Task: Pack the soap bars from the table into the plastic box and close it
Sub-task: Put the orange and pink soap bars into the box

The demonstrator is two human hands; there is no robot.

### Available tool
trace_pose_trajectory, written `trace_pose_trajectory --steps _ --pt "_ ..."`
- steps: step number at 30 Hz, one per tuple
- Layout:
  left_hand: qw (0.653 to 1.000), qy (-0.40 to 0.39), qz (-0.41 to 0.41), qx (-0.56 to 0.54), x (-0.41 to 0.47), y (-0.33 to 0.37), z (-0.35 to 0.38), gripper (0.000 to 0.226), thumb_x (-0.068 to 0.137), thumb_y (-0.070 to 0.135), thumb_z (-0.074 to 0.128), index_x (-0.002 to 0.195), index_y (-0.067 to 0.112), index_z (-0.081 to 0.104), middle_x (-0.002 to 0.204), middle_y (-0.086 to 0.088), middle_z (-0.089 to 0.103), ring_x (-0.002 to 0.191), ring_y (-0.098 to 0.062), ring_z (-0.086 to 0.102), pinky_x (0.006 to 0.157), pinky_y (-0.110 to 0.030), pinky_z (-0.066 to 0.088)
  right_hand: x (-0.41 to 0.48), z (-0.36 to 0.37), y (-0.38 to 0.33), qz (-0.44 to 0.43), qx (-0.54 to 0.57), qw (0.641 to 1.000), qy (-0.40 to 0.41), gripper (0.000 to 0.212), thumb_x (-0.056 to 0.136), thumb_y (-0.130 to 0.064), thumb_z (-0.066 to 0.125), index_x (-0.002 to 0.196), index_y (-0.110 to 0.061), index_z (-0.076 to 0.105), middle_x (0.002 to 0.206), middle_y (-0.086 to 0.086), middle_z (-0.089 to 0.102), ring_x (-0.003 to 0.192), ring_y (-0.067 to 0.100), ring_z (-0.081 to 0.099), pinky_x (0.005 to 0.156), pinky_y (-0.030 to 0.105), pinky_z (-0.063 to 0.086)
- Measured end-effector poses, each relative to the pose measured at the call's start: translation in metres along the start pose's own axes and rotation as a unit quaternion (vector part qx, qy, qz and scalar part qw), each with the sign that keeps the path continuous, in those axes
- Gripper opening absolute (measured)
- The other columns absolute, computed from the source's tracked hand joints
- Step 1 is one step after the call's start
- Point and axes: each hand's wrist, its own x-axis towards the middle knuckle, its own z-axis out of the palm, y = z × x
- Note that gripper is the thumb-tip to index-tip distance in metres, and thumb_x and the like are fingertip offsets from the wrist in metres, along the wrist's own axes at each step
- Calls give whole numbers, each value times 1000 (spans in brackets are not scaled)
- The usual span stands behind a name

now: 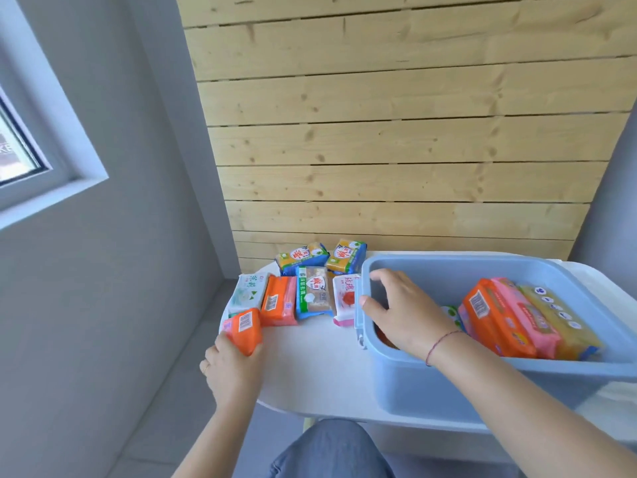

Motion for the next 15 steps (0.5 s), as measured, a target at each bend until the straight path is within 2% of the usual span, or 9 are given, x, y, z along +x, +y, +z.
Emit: trace_pose_trajectory --steps 2,4,6,7,9,11,13,14,15 --pt "995 -3 0 -98 -9 11 -12 57 73 32 57 125 11 45 120 -17 53 116 -37 40 89 -45 39 4 0 2 7 48 999 -1 41 92 -40 47 128 -21 44 135 1 47 118 21 52 101 40 42" --pt "973 -53 16 -225 -28 35 -23 54 67 34 57 117 17 50 107 -9 61 99 -26 54 75 -37 44 7 -2 3 13 104 994 -6 40 91 -38 50 126 -21 47 132 2 51 117 20 53 102 37 42" --pt "931 -142 28 -335 -49 65 -33 52 72 30 61 120 13 52 102 -15 62 79 -17 56 73 -39 44 8 -1 2 13 140 990 -25 41 89 -36 54 126 -19 47 129 1 55 116 19 55 102 36 42" --pt "913 -187 35 -361 -59 82 -36 49 73 29 62 118 10 54 103 -21 60 75 -17 53 76 -43 43 9 0 2 7 142 989 -30 42 89 -34 55 127 -19 47 128 0 56 116 18 55 102 35 42" --pt "864 -280 42 -417 -73 113 -39 32 76 28 61 103 12 64 96 -15 64 76 -19 58 76 -37 43 9 0 -1 10 196 981 -3 35 91 -27 53 125 -17 51 122 0 61 111 16 59 98 32 45" --pt "797 -392 11 -460 -91 147 -34 25 87 24 53 103 11 67 102 -8 72 88 -20 67 80 -33 48 7 -14 3 71 410 908 47 22 97 -22 43 111 -15 58 101 4 66 85 16 66 80 33 51" --pt "776 -457 -8 -435 -112 176 -21 31 92 22 46 108 4 66 109 -17 69 99 -30 64 89 -41 49 5 -35 11 114 569 811 72 29 99 -29 38 96 -12 62 78 4 65 60 14 64 58 29 52" --pt "786 -468 0 -403 -123 187 -13 30 93 21 45 102 2 66 105 -21 67 95 -34 63 90 -41 48 5 -44 19 123 574 807 69 35 98 -36 39 86 -13 63 72 3 65 56 14 63 55 28 52" --pt "801 -471 10 -369 -133 195 -5 29 94 20 44 91 3 67 95 -21 67 85 -33 63 85 -38 49 4 -50 25 133 542 828 54 37 96 -43 42 79 -17 62 72 3 65 60 16 64 59 30 51"
